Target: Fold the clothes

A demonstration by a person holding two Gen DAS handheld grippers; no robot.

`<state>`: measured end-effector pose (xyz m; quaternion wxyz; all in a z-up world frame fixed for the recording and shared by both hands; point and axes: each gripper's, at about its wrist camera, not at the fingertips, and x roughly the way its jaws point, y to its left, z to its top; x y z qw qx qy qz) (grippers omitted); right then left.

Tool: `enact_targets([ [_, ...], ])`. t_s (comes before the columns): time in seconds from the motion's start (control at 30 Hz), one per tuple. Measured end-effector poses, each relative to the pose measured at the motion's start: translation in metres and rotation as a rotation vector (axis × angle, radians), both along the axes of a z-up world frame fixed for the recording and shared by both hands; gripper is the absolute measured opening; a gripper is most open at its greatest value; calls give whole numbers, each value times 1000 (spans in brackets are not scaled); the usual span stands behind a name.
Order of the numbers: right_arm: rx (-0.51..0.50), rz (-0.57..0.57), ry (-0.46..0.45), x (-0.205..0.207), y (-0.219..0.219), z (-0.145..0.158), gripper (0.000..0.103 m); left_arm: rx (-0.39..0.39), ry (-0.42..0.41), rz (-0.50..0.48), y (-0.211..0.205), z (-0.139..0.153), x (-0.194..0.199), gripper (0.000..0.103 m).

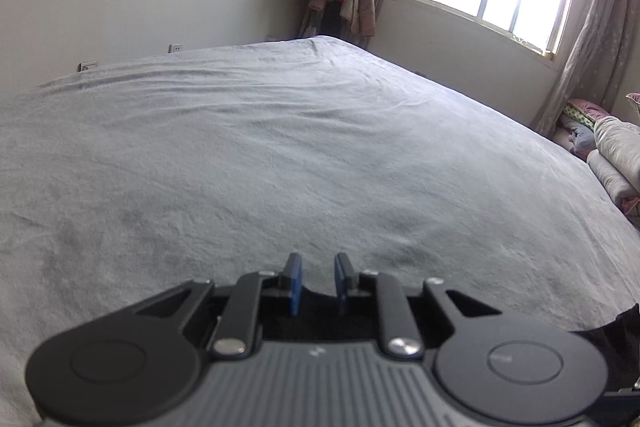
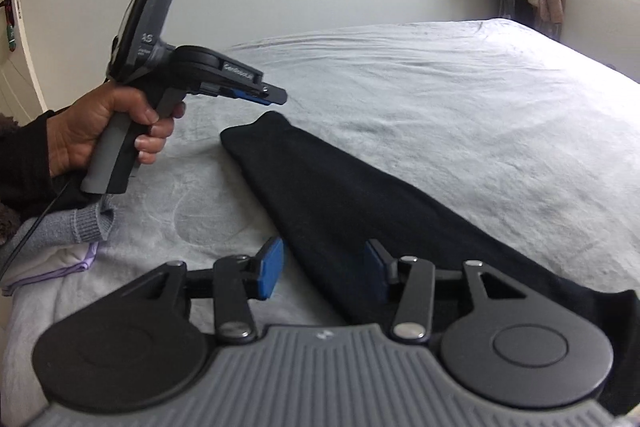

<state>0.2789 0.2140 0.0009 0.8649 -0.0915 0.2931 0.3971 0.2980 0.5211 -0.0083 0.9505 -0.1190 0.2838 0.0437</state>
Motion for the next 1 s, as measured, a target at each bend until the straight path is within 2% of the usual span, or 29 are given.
enact_targets([
  [0.17, -12, -243, -37, 15, -74, 1, 49, 42, -7, -100, -19, -1, 3, 26],
  [0.23, -14, -350, -46, 16, -107, 1, 49, 80, 39, -107, -26, -9, 8, 29],
  [0.33, 15, -488, -28, 1, -159, -1, 49, 117, 148, -66, -29, -27, 19, 30],
  [0.4, 21, -565, -4, -16, -193, -2, 49, 139, 130, -53, -31, -30, 20, 31],
  [0.5, -14, -661, 15, -50, -240, 1, 54, 225, 82, -76, -44, -25, 16, 45],
  [0.6, -67, -728, 12, -90, -282, 7, 64, 316, 15, -146, -64, -8, 7, 53],
  [0.67, -87, -770, 2, -118, -307, 11, 69, 355, -41, -175, -80, 9, -1, 64],
  [0.7, -87, -794, 2, -131, -319, 13, 70, 364, -62, -187, -88, 18, -5, 65],
  [0.77, -78, -835, 13, -150, -338, 14, 71, 365, -81, -210, -108, 34, -15, 74],
  [0.87, -67, -864, 23, -176, -358, 15, 71, 366, -110, -244, -138, 59, -29, 79],
  [1.0, -45, -853, 32, -201, -368, 13, 73, 357, -86, -279, -189, 74, -50, 84],
])
